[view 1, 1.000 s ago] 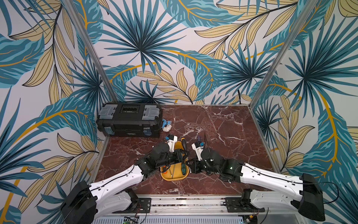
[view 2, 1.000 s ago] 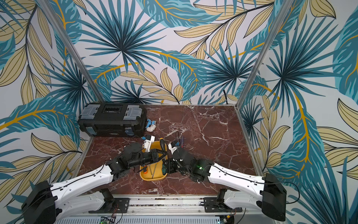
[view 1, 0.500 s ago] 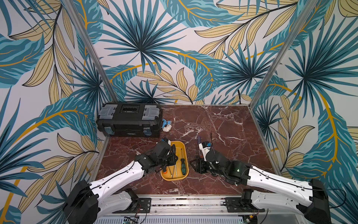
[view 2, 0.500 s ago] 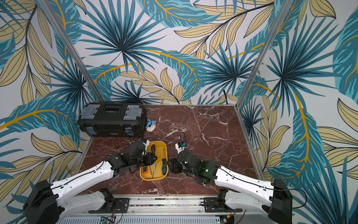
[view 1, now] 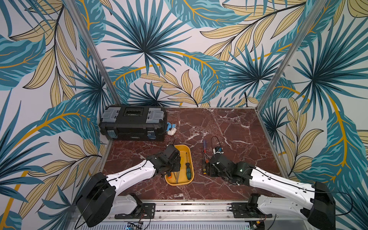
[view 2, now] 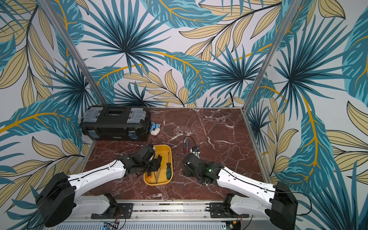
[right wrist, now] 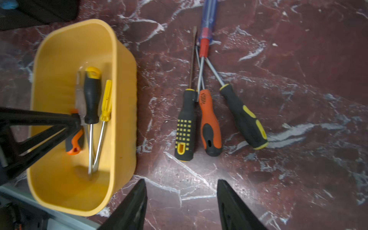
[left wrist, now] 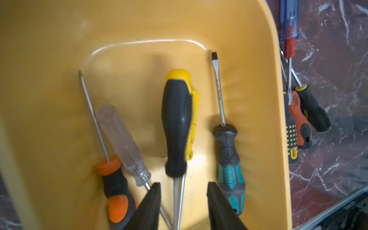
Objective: Put the screwdriver on the desktop into the storage box
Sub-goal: Place the screwdriver in the storage box, then pick up the screwdriver from the center of the board.
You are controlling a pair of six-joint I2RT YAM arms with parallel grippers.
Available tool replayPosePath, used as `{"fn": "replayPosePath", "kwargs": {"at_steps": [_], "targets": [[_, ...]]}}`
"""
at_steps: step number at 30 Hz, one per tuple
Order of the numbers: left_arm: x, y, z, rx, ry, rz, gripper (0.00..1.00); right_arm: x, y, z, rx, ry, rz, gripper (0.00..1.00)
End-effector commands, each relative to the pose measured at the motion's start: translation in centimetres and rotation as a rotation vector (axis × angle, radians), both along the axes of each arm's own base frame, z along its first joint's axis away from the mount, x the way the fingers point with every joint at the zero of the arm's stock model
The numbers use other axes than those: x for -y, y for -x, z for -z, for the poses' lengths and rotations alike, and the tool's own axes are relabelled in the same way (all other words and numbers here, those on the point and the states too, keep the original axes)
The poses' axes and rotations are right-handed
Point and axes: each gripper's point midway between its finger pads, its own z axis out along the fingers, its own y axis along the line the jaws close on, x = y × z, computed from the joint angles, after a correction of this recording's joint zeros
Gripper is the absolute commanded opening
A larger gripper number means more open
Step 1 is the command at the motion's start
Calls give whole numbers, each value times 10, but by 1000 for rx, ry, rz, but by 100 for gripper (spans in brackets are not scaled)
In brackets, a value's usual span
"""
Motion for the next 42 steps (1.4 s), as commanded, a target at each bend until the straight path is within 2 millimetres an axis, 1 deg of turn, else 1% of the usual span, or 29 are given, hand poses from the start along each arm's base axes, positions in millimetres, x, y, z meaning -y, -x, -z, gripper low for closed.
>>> {"fn": "replayPosePath", "kwargs": {"at_steps": [1, 4, 7, 9, 14, 16, 21, 23, 27, 32, 36, 39, 42], "targets": [[5, -13, -28, 73, 28, -4, 48, 6, 0, 6, -59, 30, 1, 56], [2, -12, -38, 86, 32, -11, 50, -1, -5, 11, -91, 44, -17, 49], [1, -12, -53, 109, 53, -17, 50, -14, -9, 18, -135, 60, -46, 46], [0, -12, -65, 130, 71, -27, 50, -18, -12, 24, -153, 81, -47, 45], [-4, -8, -100, 196, 164, -60, 50, -18, -22, 39, -166, 143, -16, 44], [-5, -5, -110, 218, 206, -74, 50, -21, -24, 45, -183, 153, -18, 44], [-9, 1, -126, 257, 300, -108, 51, -27, -25, 61, -207, 156, -23, 41], [-9, 3, -128, 265, 330, -113, 51, -29, -25, 67, -218, 153, -24, 40], [-11, 7, -123, 257, 352, -124, 52, -31, -24, 80, -240, 155, -18, 37], [-10, 13, -112, 224, 354, -113, 52, -29, -20, 95, -264, 163, -10, 36], [-14, 18, -102, 210, 346, -115, 53, -24, -18, 104, -276, 180, 0, 33], [-17, 19, -96, 202, 333, -120, 54, -23, -16, 109, -285, 187, -1, 24], [-15, 19, -95, 196, 327, -113, 55, -24, -15, 109, -283, 178, -5, 16]]}}
